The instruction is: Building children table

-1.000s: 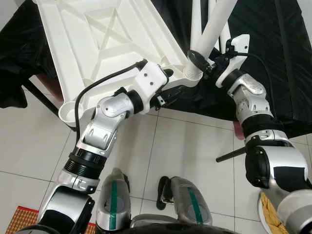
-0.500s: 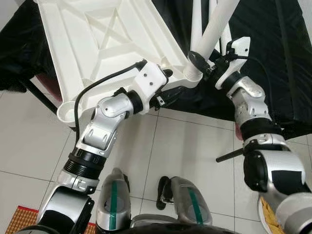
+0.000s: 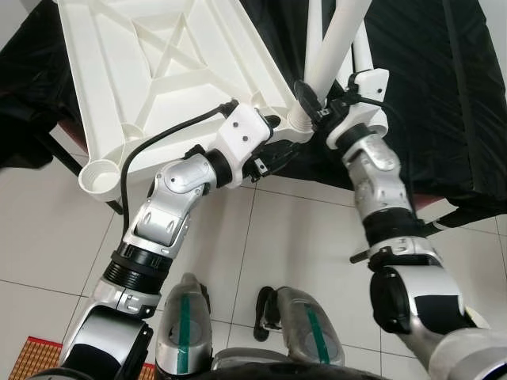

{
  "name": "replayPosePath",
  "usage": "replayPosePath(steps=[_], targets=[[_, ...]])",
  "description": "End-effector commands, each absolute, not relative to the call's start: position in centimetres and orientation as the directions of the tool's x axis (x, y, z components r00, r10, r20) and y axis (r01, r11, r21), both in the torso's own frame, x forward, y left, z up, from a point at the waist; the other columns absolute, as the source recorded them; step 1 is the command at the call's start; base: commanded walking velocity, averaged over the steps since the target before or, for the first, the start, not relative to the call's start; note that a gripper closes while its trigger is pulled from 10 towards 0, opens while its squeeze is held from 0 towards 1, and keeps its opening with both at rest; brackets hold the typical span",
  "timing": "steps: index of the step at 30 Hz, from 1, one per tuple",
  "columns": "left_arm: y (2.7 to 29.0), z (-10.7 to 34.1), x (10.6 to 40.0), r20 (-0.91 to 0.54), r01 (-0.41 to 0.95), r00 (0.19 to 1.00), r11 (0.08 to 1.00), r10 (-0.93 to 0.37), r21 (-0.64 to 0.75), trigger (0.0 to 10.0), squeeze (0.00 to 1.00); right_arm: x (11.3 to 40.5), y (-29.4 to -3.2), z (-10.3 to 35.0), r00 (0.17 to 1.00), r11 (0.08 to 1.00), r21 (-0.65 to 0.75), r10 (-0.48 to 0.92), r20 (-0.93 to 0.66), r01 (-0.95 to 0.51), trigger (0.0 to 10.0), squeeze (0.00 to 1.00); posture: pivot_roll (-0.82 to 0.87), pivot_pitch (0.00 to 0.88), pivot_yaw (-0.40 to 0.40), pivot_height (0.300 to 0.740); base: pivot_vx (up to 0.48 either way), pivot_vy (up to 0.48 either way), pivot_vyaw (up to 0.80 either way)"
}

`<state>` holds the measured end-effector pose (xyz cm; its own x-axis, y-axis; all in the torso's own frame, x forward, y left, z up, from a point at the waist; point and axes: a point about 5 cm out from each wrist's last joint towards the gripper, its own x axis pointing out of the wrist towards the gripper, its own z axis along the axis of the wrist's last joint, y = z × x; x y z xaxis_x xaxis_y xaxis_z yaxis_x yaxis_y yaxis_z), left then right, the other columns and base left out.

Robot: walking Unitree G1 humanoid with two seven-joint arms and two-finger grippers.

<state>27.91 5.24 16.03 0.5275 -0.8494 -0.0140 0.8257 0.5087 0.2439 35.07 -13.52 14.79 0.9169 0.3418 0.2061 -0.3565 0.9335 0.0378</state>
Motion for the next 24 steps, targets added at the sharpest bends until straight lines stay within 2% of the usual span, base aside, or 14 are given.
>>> replayPosePath(steps=[1,2,7,10,20,21,24], targets=[[5.4,16.0,27.9,-0.012,0.811,0.553,0.535,-0.833,0.239,10.0,0.00,35.1,-14.1,15.0,0.940,0.959,0.051,0.261,0.219,-0.278,10.0,0.00,0.04,0.019,-0.055,0.740,0.000,0.000,0.00],[5.4,16.0,27.9,-0.012,0.811,0.553,0.535,-0.833,0.239,10.0,0.00,35.1,-14.1,15.0,0.940,0.959,0.051,0.261,0.219,-0.278,10.0,0.00,0.04,0.019,-0.055,0.740,0.000,0.000,0.00],[5.6,16.2,28.0,-0.012,0.808,0.556,0.537,-0.831,0.241,10.0,0.00,34.9,-14.0,14.7,0.981,0.994,0.088,0.045,0.187,-0.062,10.0,0.00,0.05,0.028,-0.055,0.740,0.000,0.000,0.00],[5.6,16.2,28.0,-0.012,0.807,0.558,0.539,-0.830,0.241,10.0,0.00,34.7,-13.6,14.7,0.982,0.993,0.117,-0.013,0.188,-0.010,10.0,0.00,0.05,0.028,-0.055,0.740,0.000,0.000,0.00],[5.5,16.2,27.9,-0.014,0.809,0.557,0.538,-0.831,0.236,10.0,0.00,34.4,-13.1,14.6,0.985,0.992,0.130,-0.026,0.173,0.003,10.0,0.00,0.05,0.031,-0.055,0.740,0.000,0.000,0.00],[5.5,16.2,27.9,-0.013,0.808,0.558,0.539,-0.830,0.236,10.0,0.00,34.4,-13.2,14.6,0.985,0.991,0.130,-0.024,0.174,0.001,10.0,1.00,0.05,0.032,-0.056,0.740,0.000,0.000,0.00],[5.6,16.3,28.0,-0.012,0.806,0.561,0.543,-0.828,0.238,10.0,0.00,34.4,-13.4,14.8,0.983,0.992,0.128,-0.008,0.184,-0.016,10.0,1.00,0.05,0.032,-0.057,0.740,0.000,0.000,0.00]])
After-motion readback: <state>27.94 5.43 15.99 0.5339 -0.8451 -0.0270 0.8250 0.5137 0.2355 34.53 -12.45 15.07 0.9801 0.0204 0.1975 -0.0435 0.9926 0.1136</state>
